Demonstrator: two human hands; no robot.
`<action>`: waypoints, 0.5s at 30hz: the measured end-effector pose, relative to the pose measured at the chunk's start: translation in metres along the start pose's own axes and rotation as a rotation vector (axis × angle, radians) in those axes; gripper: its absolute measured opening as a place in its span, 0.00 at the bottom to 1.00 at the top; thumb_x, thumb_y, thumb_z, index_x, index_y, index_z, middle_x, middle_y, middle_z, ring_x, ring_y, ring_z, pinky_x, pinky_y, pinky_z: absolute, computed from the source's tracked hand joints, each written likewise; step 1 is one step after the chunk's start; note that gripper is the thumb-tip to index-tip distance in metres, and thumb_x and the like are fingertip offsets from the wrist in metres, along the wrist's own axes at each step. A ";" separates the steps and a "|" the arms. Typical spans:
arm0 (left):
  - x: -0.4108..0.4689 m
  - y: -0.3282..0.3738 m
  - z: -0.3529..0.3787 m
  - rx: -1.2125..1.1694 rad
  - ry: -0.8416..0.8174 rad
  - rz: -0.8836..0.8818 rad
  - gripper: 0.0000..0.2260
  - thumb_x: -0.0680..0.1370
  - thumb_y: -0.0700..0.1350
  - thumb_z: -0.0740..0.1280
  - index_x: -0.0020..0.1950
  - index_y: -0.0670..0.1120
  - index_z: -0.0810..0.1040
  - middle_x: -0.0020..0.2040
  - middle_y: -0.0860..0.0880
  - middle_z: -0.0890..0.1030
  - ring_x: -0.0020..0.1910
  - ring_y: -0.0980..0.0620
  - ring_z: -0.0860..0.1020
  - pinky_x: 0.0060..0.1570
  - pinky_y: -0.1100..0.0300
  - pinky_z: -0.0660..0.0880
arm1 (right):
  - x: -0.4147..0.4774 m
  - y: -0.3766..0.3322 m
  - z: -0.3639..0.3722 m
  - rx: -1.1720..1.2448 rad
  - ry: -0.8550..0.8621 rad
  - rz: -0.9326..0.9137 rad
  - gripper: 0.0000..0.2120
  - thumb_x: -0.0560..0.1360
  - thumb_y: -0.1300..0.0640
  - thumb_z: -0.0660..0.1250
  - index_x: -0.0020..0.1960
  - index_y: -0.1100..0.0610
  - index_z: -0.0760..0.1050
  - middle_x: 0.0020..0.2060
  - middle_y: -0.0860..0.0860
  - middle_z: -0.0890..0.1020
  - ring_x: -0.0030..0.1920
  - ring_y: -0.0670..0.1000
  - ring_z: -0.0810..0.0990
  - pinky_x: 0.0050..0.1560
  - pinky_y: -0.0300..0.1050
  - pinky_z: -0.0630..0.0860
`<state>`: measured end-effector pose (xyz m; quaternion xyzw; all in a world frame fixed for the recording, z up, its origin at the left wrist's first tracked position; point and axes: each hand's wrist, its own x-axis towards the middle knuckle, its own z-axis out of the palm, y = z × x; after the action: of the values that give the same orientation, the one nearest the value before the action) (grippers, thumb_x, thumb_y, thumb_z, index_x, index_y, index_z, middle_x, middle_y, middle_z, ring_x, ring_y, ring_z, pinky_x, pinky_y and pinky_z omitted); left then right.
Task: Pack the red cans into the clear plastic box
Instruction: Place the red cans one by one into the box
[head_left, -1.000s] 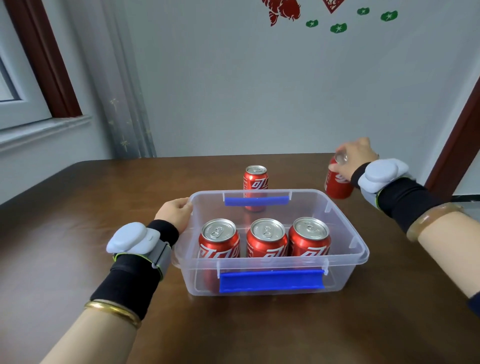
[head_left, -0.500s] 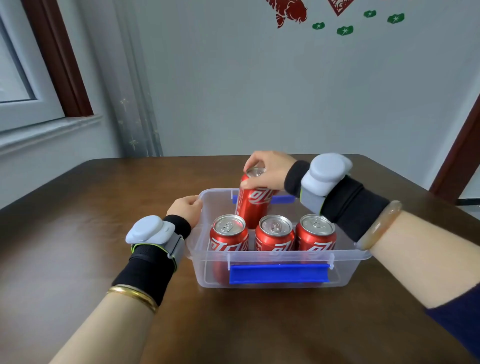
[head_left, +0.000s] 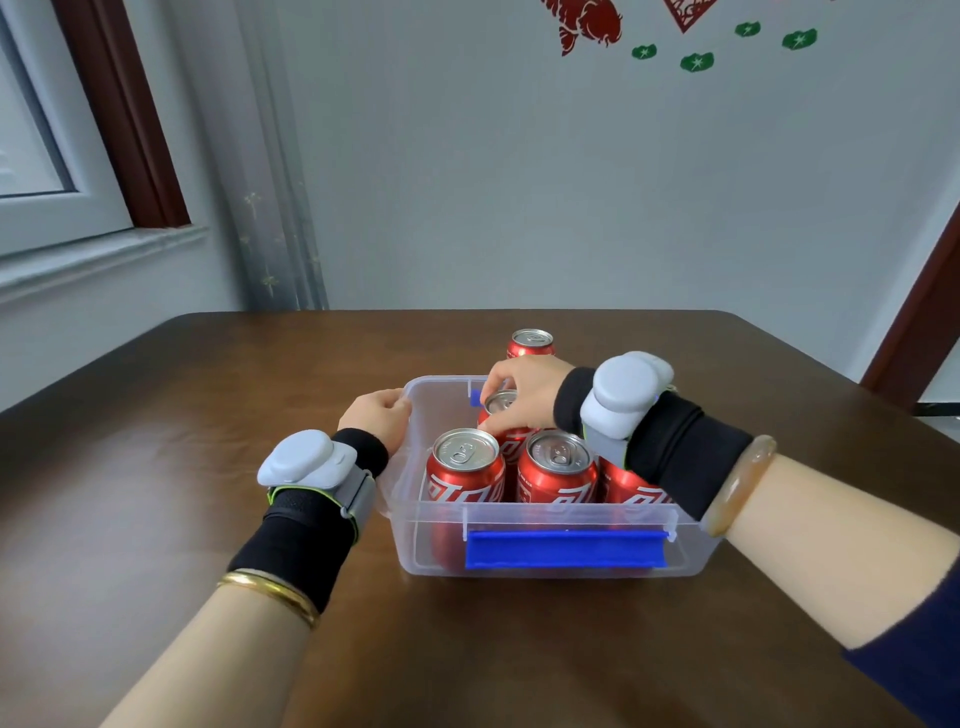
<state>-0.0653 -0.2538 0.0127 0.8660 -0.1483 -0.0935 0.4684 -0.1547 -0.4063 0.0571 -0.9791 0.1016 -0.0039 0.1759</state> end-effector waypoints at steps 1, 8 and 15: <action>0.001 0.000 0.000 0.010 0.000 0.001 0.17 0.79 0.44 0.58 0.65 0.45 0.76 0.61 0.42 0.80 0.59 0.41 0.78 0.64 0.50 0.73 | 0.000 0.000 0.000 0.002 0.008 -0.007 0.20 0.68 0.47 0.73 0.57 0.54 0.77 0.57 0.51 0.79 0.55 0.53 0.78 0.55 0.46 0.74; 0.000 0.001 -0.001 0.200 0.067 0.059 0.20 0.79 0.48 0.58 0.69 0.41 0.70 0.67 0.38 0.73 0.65 0.40 0.73 0.64 0.52 0.70 | 0.001 0.004 -0.002 -0.017 -0.026 -0.017 0.22 0.69 0.44 0.71 0.59 0.53 0.76 0.58 0.50 0.78 0.56 0.52 0.77 0.57 0.46 0.73; -0.005 0.013 0.004 0.269 0.046 0.222 0.17 0.78 0.46 0.60 0.67 0.45 0.73 0.67 0.41 0.68 0.63 0.44 0.72 0.64 0.57 0.67 | 0.028 0.025 -0.034 0.122 0.119 0.116 0.15 0.71 0.43 0.67 0.50 0.54 0.80 0.52 0.51 0.84 0.44 0.54 0.81 0.51 0.49 0.80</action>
<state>-0.0735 -0.2620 0.0218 0.9010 -0.2433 -0.0005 0.3592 -0.1334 -0.4465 0.0794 -0.9572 0.1681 -0.0577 0.2286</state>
